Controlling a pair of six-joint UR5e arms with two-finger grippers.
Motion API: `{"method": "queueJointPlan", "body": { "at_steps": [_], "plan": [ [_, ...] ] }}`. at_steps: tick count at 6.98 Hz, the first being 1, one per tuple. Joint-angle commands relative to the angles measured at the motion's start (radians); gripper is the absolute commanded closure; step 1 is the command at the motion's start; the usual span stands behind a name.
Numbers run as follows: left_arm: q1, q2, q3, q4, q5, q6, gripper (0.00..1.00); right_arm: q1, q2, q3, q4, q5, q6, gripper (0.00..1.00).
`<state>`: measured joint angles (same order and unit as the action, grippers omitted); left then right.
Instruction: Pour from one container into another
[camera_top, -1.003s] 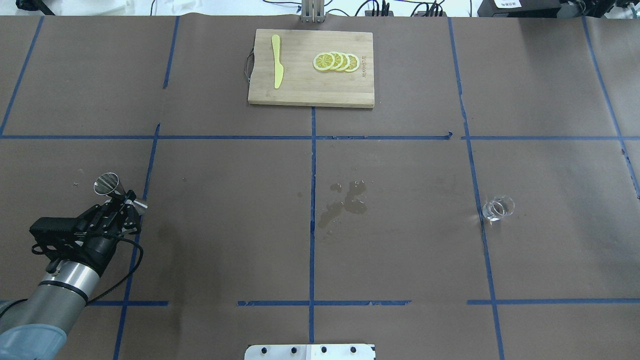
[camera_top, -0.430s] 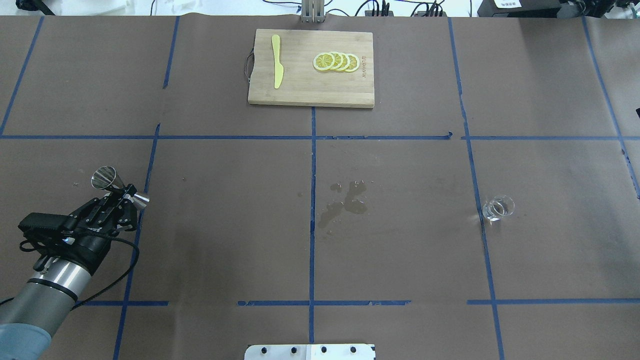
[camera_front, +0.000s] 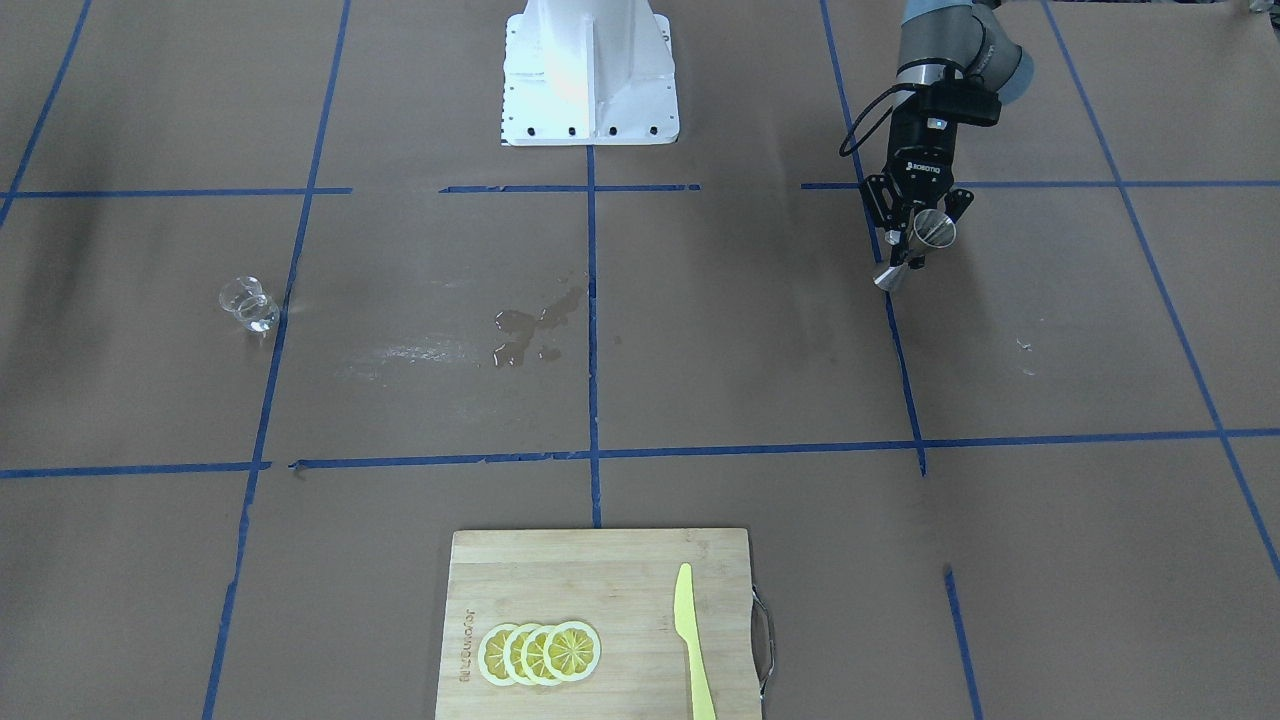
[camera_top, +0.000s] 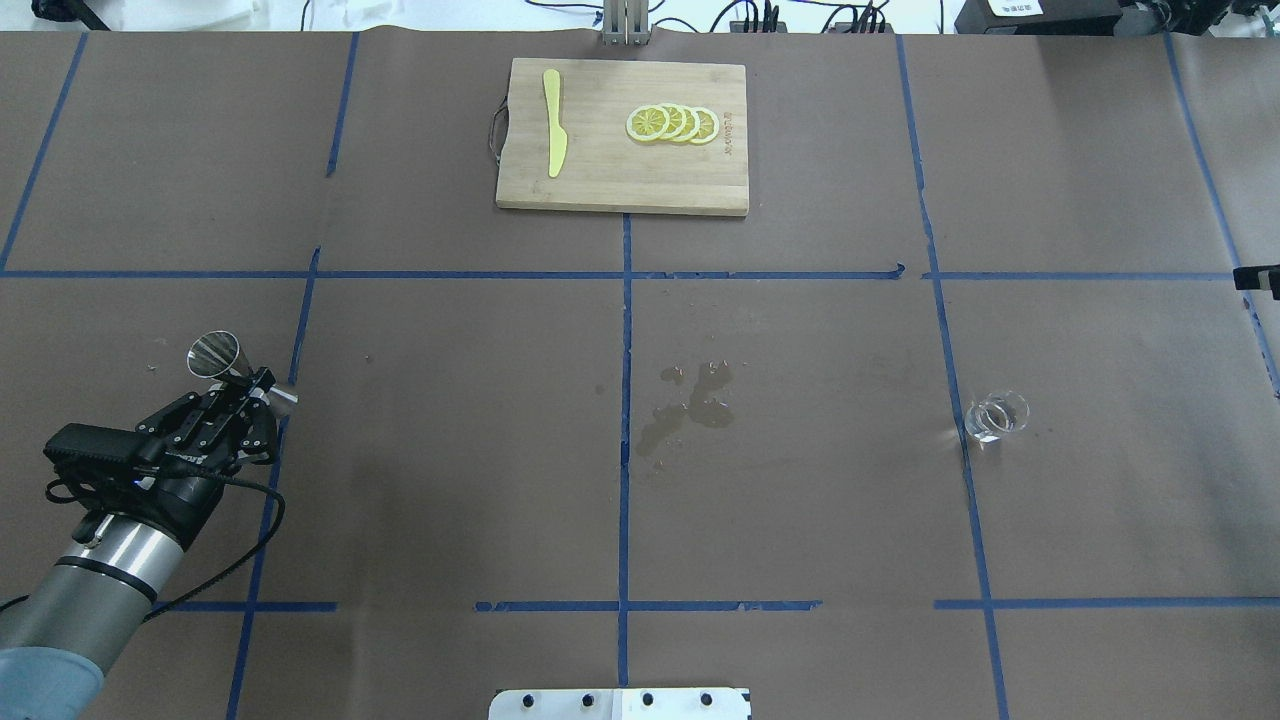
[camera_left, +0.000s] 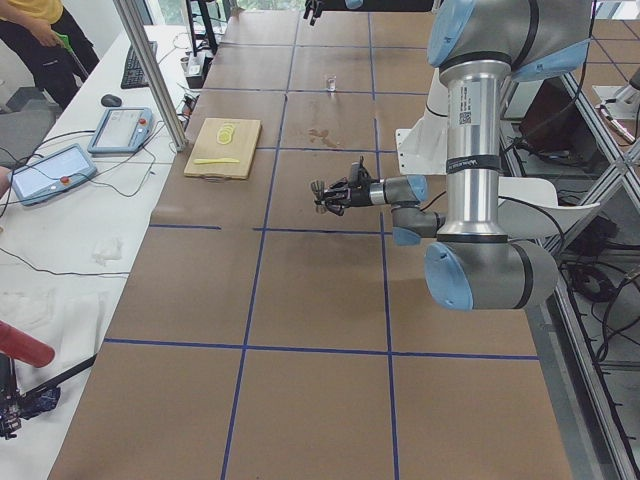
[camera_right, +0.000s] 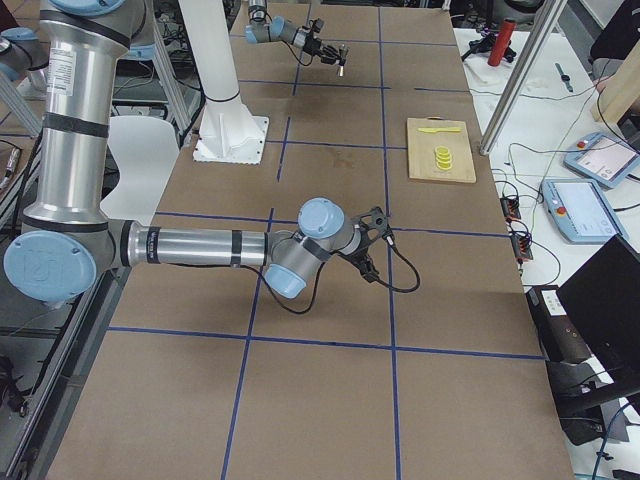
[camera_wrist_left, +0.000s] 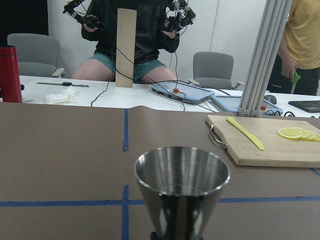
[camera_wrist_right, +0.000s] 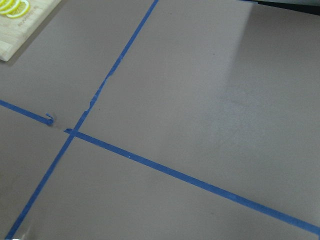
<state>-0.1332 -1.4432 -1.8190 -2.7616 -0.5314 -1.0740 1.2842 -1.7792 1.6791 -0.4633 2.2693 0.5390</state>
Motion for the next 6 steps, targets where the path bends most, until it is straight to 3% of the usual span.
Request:
{"method": "queueJointPlan", "body": {
  "at_steps": [1, 2, 3, 4, 6],
  "plan": [
    [0.001, -0.012, -0.014, -0.001, -0.001, 0.032, 1.00, -0.042, -0.095, 0.004, 0.271, -0.051, 0.213, 0.01],
    [0.001, -0.034, -0.014, -0.001, -0.001, 0.032, 1.00, -0.092, -0.100, 0.004, 0.308, -0.130, 0.272, 0.01],
    [0.001, -0.049, -0.013, -0.001, 0.001, 0.032, 1.00, -0.174, -0.097, 0.007, 0.307, -0.263, 0.276, 0.00],
    [0.001, -0.051, -0.013, -0.001, 0.002, 0.032, 1.00, -0.307, -0.098, 0.036, 0.305, -0.468, 0.292, 0.00],
    [0.001, -0.069, -0.016, -0.001, 0.001, 0.032, 1.00, -0.405, -0.118, 0.086, 0.302, -0.580, 0.360, 0.01]
  ]
}}
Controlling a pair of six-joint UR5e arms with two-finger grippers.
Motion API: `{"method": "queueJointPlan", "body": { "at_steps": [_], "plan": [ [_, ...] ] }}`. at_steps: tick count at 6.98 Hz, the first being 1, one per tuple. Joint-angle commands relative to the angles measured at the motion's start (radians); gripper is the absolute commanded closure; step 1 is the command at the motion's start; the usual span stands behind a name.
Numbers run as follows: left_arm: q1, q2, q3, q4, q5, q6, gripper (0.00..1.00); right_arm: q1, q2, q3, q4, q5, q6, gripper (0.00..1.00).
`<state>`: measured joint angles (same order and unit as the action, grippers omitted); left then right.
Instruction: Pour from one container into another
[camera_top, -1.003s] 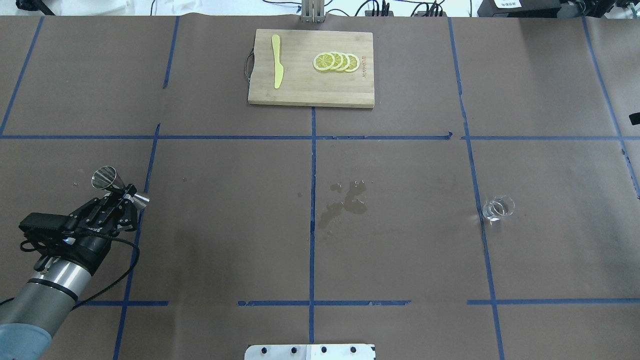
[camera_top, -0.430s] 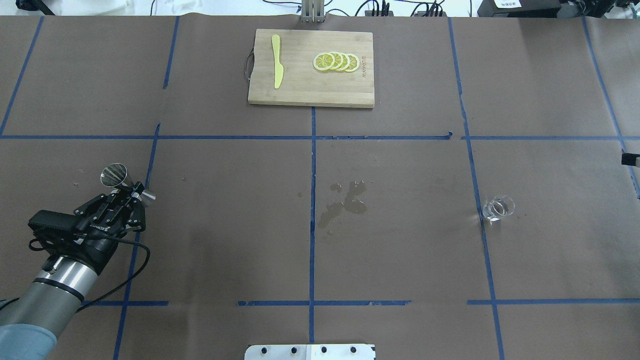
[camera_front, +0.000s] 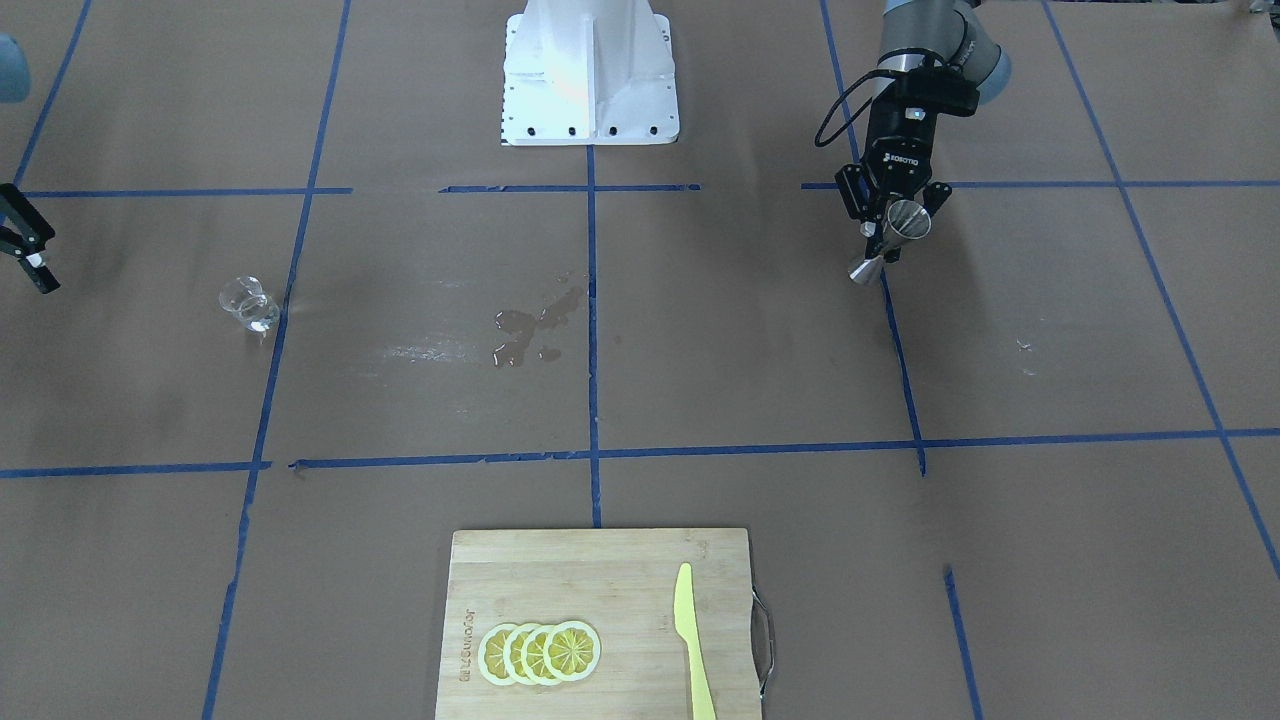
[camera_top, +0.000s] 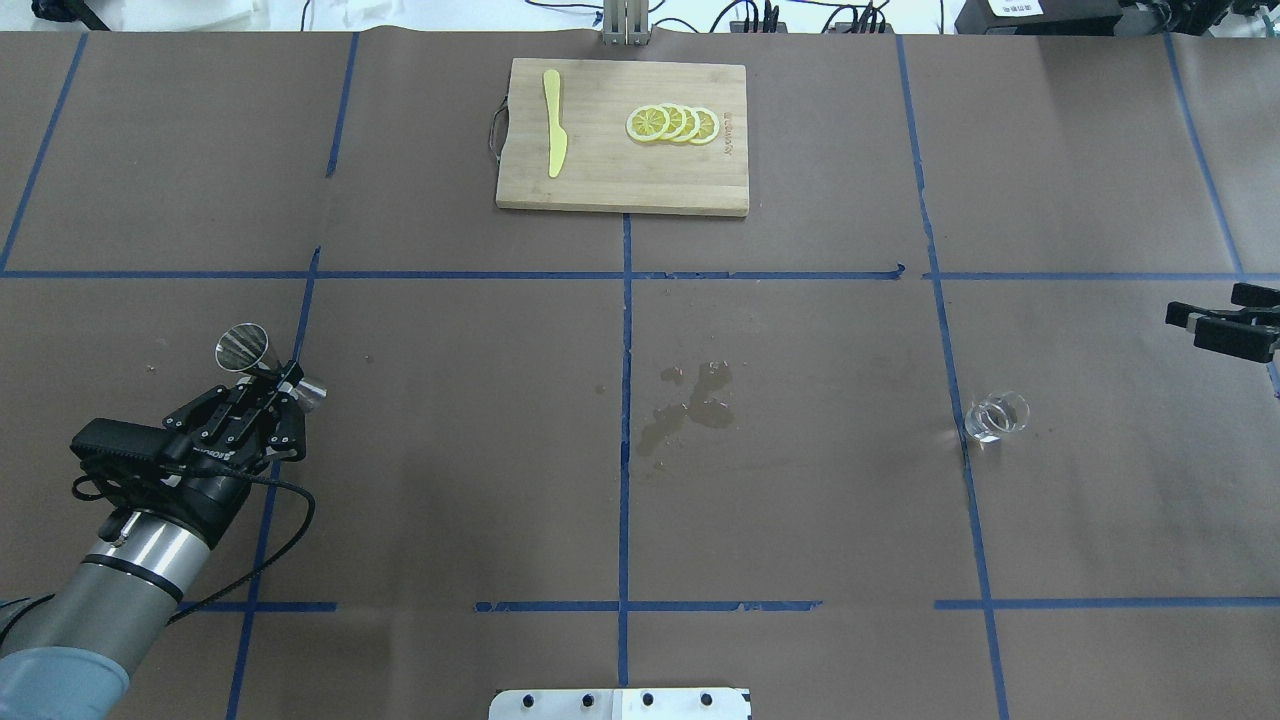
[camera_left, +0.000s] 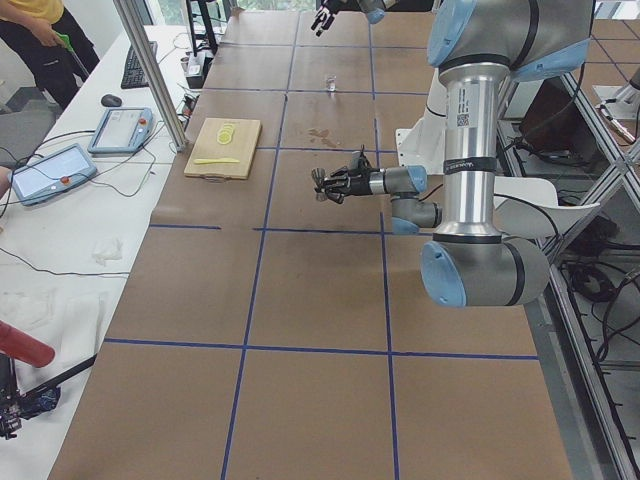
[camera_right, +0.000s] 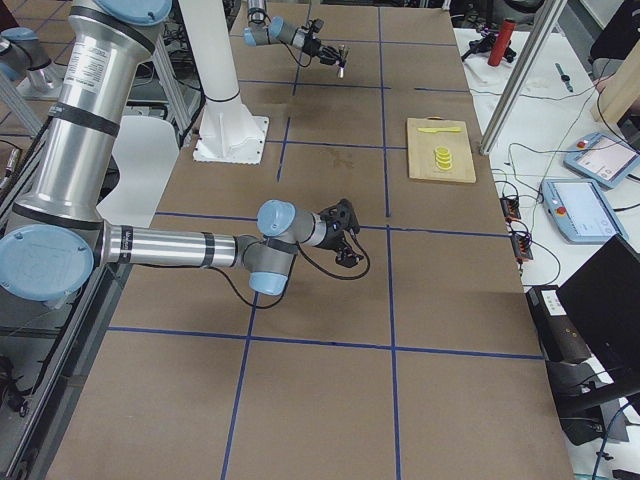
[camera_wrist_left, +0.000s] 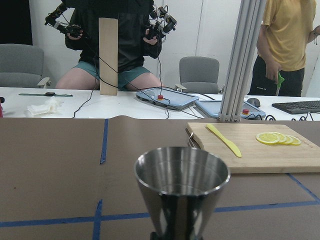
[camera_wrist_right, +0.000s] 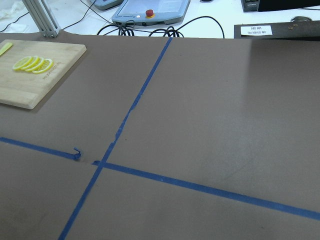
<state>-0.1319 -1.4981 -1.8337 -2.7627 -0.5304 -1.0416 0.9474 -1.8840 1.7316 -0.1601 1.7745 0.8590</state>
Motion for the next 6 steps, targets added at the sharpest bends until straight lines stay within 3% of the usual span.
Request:
{"method": "queueJointPlan", "body": {
  "at_steps": [1, 4, 5, 6],
  "plan": [
    [0.000, -0.027, 0.002, 0.000, 0.000, 0.000, 1.00, -0.190, -0.017, 0.043, -0.006, -0.269, 0.057, 0.01],
    [0.000, -0.030, 0.002, 0.002, 0.000, 0.000, 1.00, -0.555, -0.070, 0.092, -0.007, -0.774, 0.057, 0.03],
    [0.000, -0.030, 0.001, 0.002, 0.000, 0.002, 1.00, -0.784, -0.069, 0.104, -0.007, -1.078, 0.057, 0.01],
    [-0.003, -0.028, 0.001, 0.002, -0.002, 0.002, 1.00, -0.885, -0.069, 0.126, -0.010, -1.203, 0.057, 0.01]
  ]
}}
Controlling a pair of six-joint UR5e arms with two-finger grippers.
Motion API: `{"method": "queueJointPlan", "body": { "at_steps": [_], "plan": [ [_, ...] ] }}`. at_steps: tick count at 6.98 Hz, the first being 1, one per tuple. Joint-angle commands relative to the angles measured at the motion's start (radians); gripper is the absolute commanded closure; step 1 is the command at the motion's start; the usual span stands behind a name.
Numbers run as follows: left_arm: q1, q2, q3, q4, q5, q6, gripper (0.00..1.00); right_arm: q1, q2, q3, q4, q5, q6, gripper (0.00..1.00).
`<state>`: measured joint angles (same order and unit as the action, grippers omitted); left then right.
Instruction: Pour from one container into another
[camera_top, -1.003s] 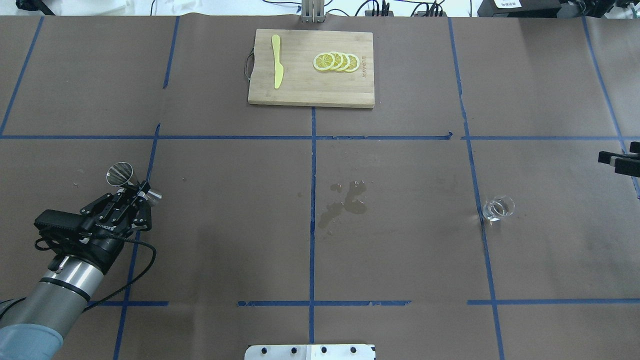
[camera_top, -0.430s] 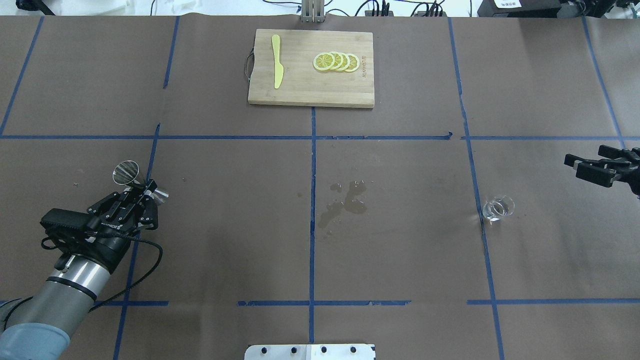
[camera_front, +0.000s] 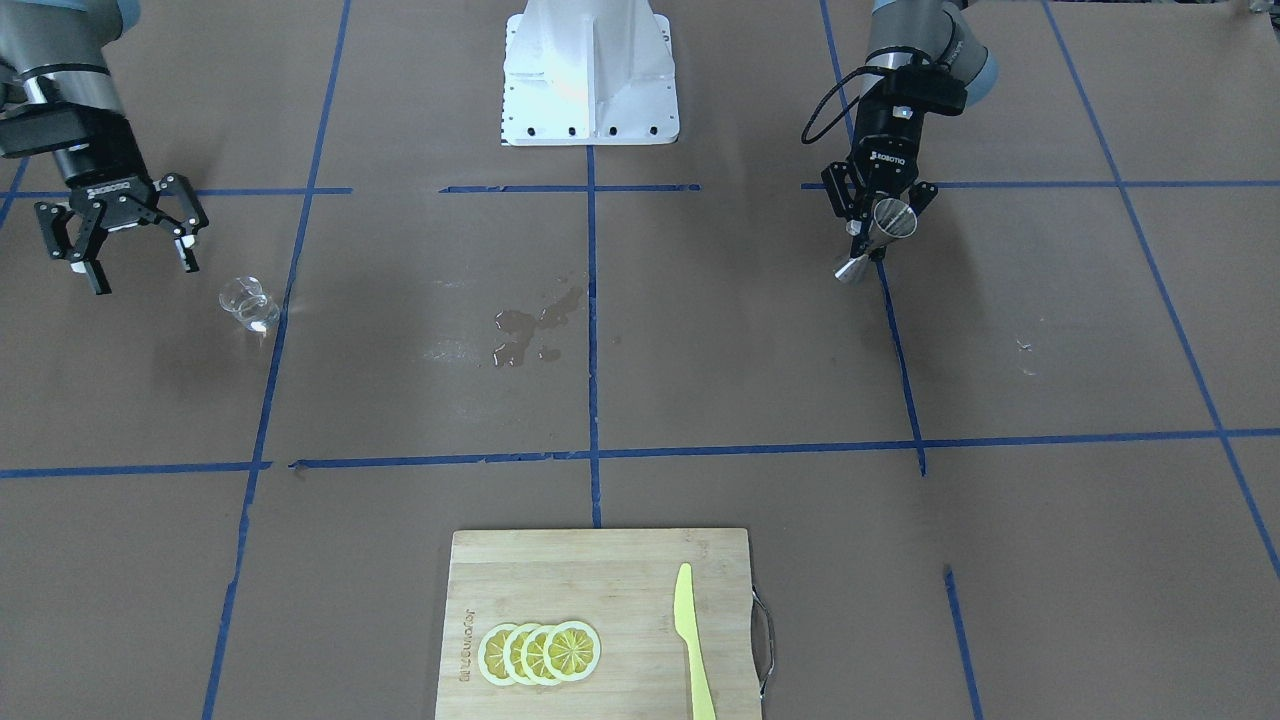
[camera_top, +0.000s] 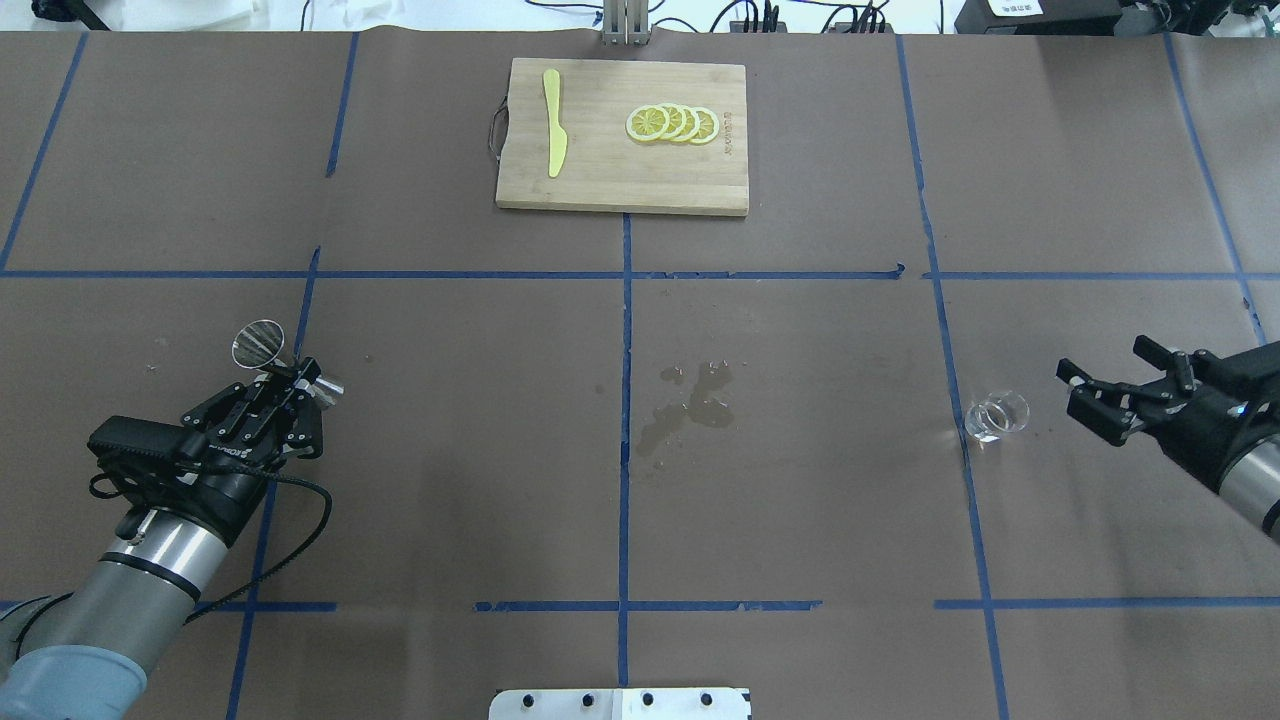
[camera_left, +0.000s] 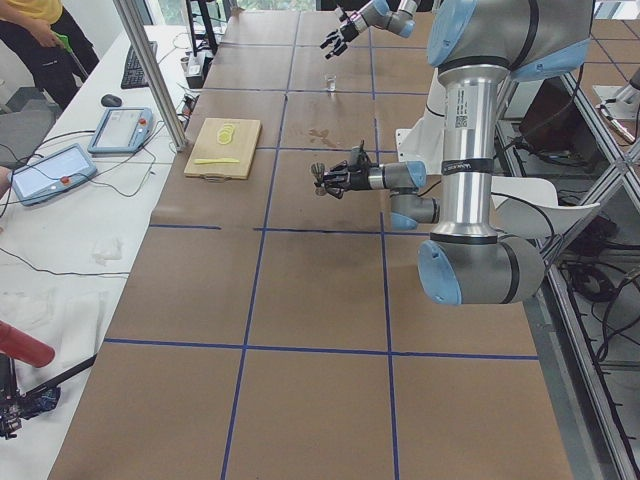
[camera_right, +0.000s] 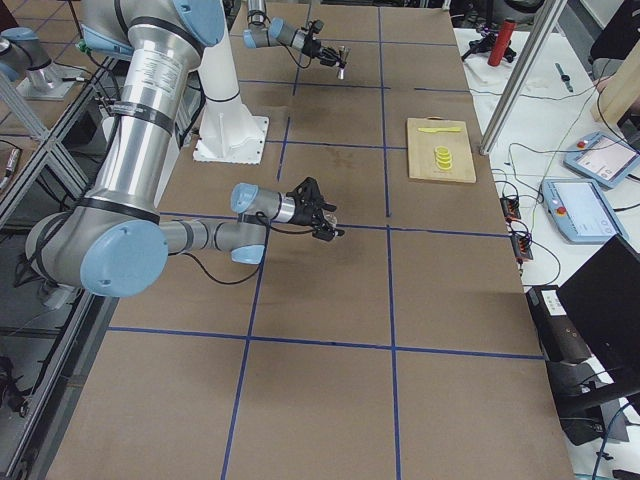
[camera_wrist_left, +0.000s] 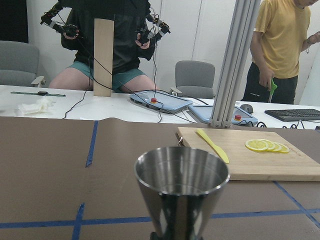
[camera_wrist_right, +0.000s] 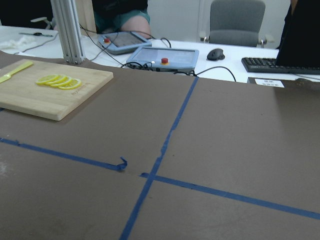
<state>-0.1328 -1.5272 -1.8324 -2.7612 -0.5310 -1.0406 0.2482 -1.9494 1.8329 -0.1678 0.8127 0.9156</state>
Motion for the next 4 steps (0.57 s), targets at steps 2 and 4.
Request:
{"method": "queueJointPlan", "body": {
  "at_steps": [2, 4],
  "plan": [
    [-0.002, 0.002, 0.001, 0.000, 0.000, 0.001, 1.00, -0.379, 0.029, -0.003, 0.002, -0.520, 0.029, 0.00],
    [-0.004, 0.002, 0.002, 0.000, -0.001, -0.001, 1.00, -0.380, 0.140, -0.143, 0.010, -0.530, 0.031, 0.00]
  ]
}}
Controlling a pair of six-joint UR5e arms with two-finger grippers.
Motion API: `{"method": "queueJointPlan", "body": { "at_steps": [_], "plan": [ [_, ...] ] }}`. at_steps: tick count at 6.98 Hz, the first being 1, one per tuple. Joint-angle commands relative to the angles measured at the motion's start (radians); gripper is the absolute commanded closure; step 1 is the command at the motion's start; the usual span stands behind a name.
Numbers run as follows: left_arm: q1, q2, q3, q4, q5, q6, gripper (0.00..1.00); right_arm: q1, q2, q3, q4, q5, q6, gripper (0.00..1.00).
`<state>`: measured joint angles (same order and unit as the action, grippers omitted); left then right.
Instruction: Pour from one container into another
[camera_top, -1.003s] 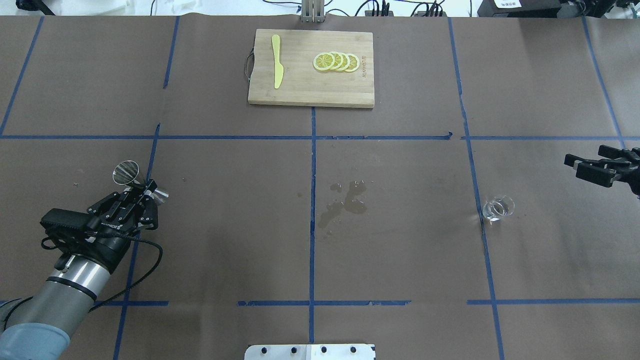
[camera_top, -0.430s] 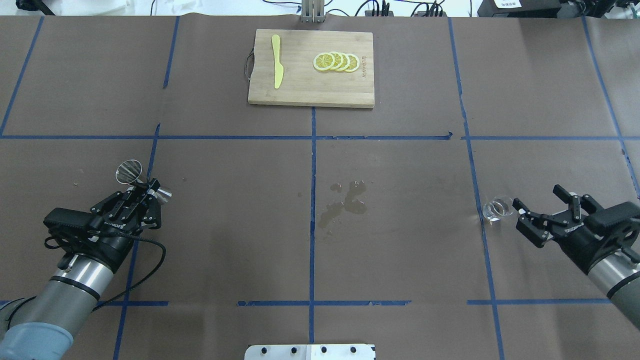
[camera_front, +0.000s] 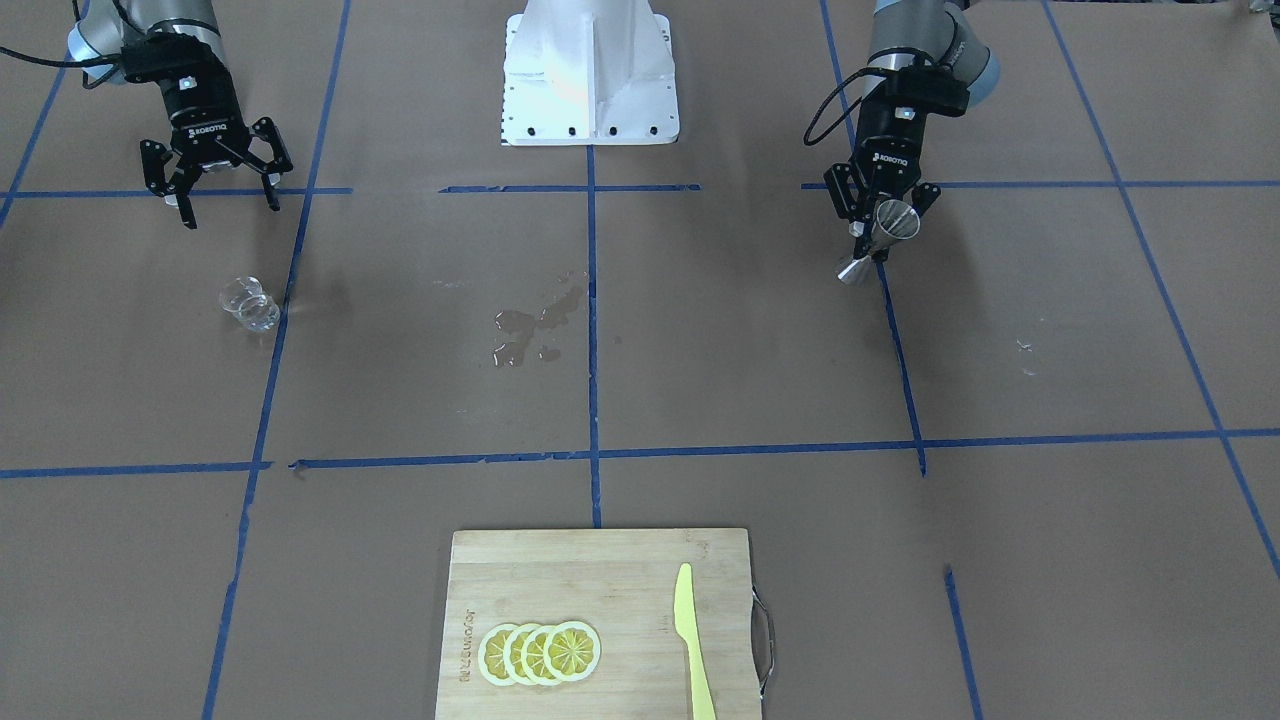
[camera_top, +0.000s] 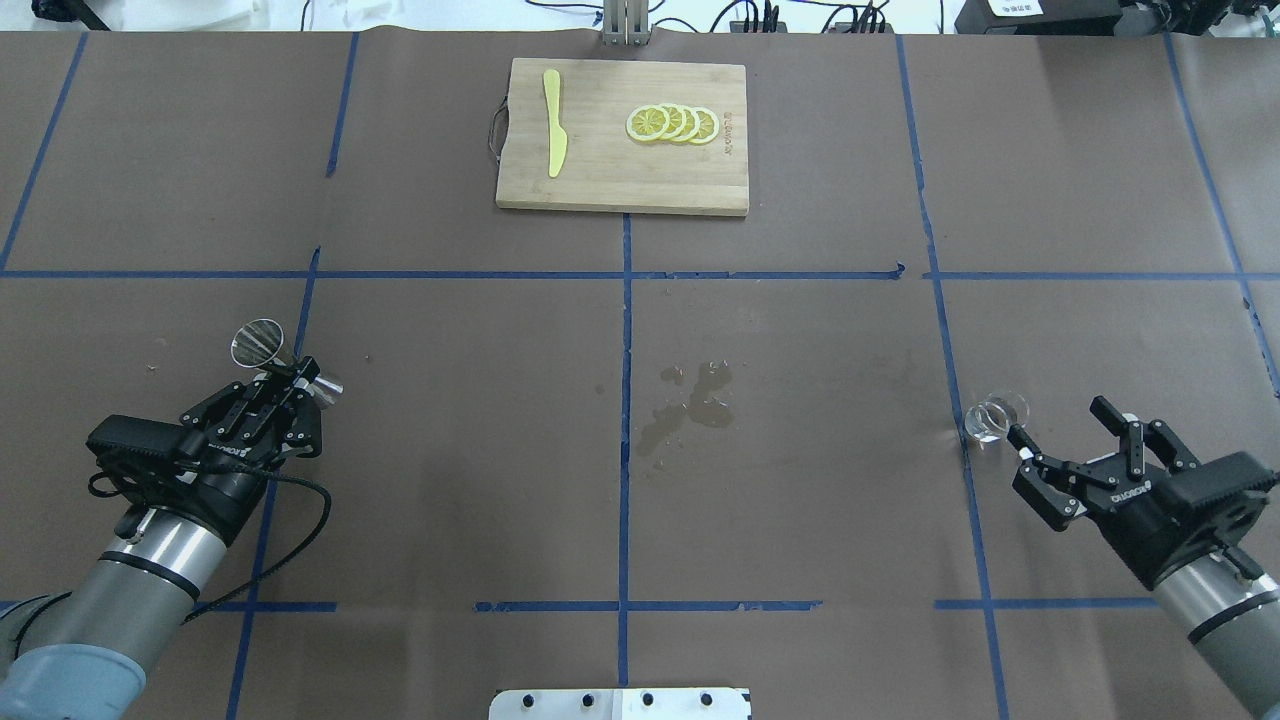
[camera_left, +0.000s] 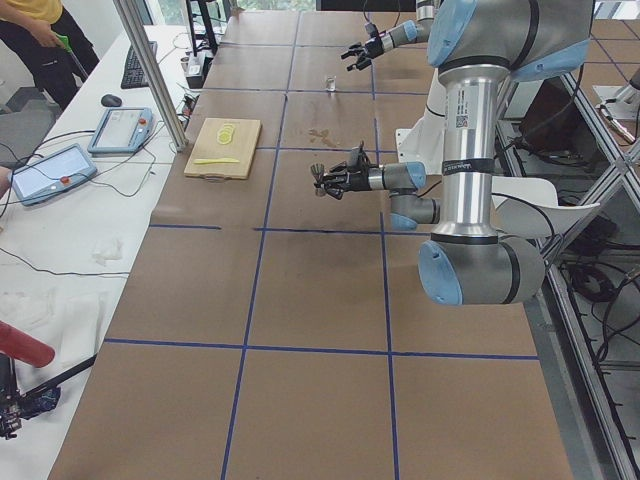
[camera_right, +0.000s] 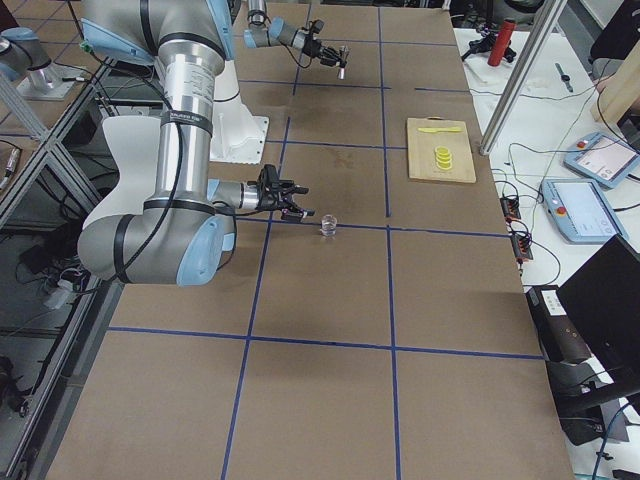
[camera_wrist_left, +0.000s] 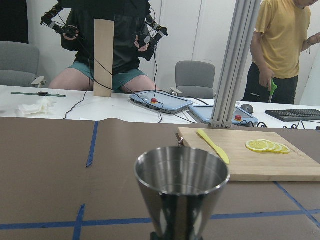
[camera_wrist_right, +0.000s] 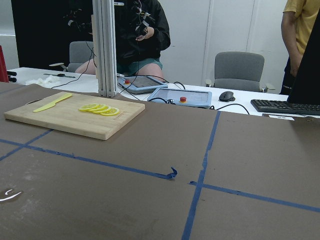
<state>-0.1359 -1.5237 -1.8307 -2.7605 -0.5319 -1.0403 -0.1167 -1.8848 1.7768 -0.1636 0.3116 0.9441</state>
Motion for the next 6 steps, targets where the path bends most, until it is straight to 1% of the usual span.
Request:
{"method": "queueJointPlan", "body": {
  "at_steps": [1, 2, 4, 5, 6],
  "plan": [
    [-0.001, -0.001, 0.001, -0.001, 0.000, -0.001, 1.00, -0.012, 0.079, -0.094, 0.006, -0.029, 0.002, 0.00],
    [-0.002, 0.000, 0.001, -0.001, 0.000, 0.000, 1.00, -0.009, 0.079, -0.100, 0.006, -0.028, 0.004, 0.00],
    [-0.001, 0.000, 0.002, -0.001, 0.000, -0.001, 1.00, 0.012, 0.082, -0.109, 0.004, -0.020, 0.082, 0.00],
    [-0.001, -0.001, 0.002, -0.001, 0.001, -0.001, 1.00, 0.012, 0.084, -0.117, 0.004, -0.022, 0.090, 0.00],
    [-0.001, -0.001, 0.001, -0.001, 0.000, -0.001, 1.00, 0.012, 0.082, -0.152, 0.003, -0.010, 0.088, 0.00]
  ]
}}
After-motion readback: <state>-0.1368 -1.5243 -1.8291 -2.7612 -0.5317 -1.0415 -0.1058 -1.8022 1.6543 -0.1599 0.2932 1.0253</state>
